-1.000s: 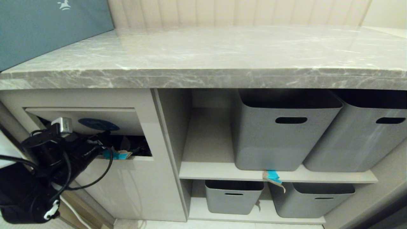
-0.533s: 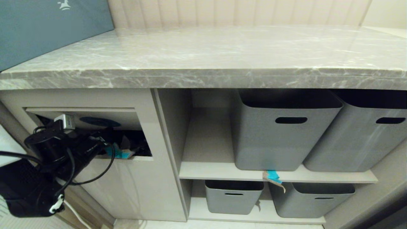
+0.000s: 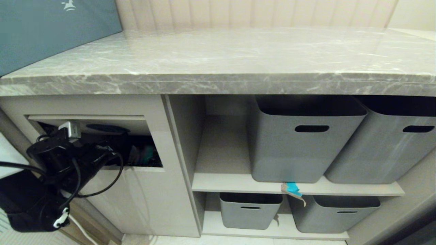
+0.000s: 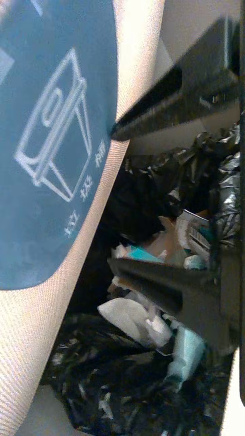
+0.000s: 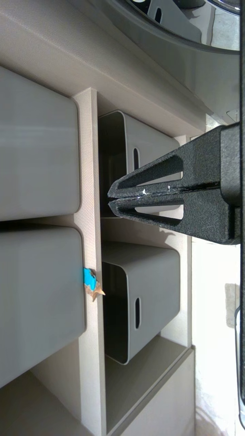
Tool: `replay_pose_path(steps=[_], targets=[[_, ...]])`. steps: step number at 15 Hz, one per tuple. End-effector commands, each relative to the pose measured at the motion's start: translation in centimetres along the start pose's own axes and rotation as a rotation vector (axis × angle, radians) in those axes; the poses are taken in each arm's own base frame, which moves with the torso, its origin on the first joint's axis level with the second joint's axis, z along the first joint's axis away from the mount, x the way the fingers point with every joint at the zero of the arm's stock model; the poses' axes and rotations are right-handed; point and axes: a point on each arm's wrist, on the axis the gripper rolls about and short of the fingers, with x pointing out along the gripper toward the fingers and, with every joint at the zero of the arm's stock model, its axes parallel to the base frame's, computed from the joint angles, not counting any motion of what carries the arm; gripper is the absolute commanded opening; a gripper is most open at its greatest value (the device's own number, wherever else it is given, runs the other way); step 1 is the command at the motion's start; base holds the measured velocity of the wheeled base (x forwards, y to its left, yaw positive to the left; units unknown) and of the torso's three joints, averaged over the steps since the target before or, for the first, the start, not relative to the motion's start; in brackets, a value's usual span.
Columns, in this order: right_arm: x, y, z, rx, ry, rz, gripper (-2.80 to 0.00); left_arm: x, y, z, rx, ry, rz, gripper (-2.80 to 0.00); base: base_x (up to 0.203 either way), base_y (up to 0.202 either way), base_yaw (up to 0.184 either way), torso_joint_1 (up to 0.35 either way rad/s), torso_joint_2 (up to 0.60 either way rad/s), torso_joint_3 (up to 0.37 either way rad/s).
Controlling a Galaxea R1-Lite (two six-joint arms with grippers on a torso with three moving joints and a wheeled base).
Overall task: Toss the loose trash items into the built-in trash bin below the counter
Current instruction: Put the garbage in the trash can
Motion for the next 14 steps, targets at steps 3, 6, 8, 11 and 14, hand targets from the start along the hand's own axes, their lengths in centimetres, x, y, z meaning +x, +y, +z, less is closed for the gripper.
replay_pose_path(steps=[3,6,8,11,14], targets=[[0.0,0.0,0.0,0.0,0.003,0.0,-2.8,-1.7,-0.5,0.8,-0.003,-0.008,-0.007,0.0,0.0,0.0,0.0,0.0,0.0,0.0],[0.0,0.0,0.0,0.0,0.003,0.0,-2.8,-4.7,-1.3,1.8,-0.001,-0.015,-0.008,-2.8,0.0,0.0,0.0,0.0,0.0,0.0],[0.0,0.0,0.0,0.0,0.003,0.0,-2.8,-6.9,-2.0,2.9,0.004,-0.041,-0.018,-2.8,0.0,0.0,0.0,0.0,0.0,0.0],[0.0,0.0,0.0,0.0,0.003,0.0,-2.8,-11.1,-3.1,4.2,0.04,-0.085,-0.037,-2.8,0.0,0.0,0.0,0.0,0.0,0.0],[0.0,0.0,0.0,0.0,0.003,0.0,-2.8,-15.4,-4.3,5.8,0.09,-0.153,-0.064,-2.8,0.0,0.0,0.0,0.0,0.0,0.0]])
